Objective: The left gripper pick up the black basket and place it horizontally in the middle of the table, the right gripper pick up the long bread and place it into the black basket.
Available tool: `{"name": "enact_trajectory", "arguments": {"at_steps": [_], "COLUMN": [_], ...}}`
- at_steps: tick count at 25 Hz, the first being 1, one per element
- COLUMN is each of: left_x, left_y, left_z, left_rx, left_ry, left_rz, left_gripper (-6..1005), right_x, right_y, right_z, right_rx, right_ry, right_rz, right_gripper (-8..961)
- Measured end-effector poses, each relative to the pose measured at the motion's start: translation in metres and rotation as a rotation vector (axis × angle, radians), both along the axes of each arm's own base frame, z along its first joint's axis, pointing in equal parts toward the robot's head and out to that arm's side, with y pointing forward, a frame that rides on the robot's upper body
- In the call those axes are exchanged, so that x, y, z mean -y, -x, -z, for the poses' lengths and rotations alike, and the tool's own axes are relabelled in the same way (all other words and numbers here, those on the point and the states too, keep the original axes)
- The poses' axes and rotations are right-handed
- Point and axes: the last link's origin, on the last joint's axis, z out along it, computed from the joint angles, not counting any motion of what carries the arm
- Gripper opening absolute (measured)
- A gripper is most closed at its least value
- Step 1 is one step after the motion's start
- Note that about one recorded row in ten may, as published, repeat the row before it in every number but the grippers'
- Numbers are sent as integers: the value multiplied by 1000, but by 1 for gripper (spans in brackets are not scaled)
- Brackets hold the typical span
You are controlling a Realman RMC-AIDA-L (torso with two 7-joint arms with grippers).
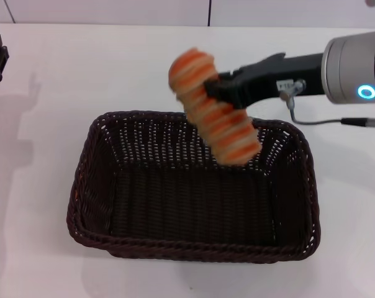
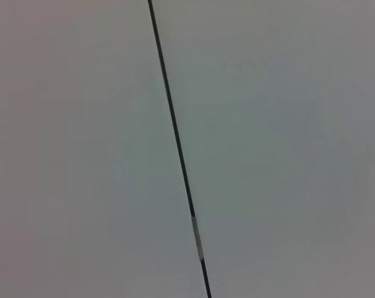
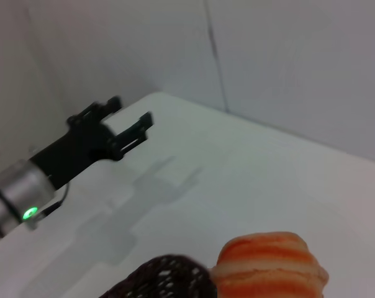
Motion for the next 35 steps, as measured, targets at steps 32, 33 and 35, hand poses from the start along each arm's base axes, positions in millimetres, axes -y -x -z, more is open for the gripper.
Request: {"name": "enact_trajectory", "arguments": {"at_steps": [32, 33, 35], "left_x": [8, 8, 10], "left_y": [13, 13, 15], "left_z": [-6, -6, -7], "left_rx": [25, 25, 29], "left_ry": [-38, -38, -44], "left_rz": [-54, -54, -61], "left_gripper": [759, 758, 758], "right_x": [-13, -13, -6], "right_y": [-96, -96, -116], "right_z": [-53, -53, -50], "right_rx": [-33, -33, -38], "right_ry": [-877, -877, -999], "right_rz": [-12, -12, 3], "right_gripper": [693, 692, 692]}}
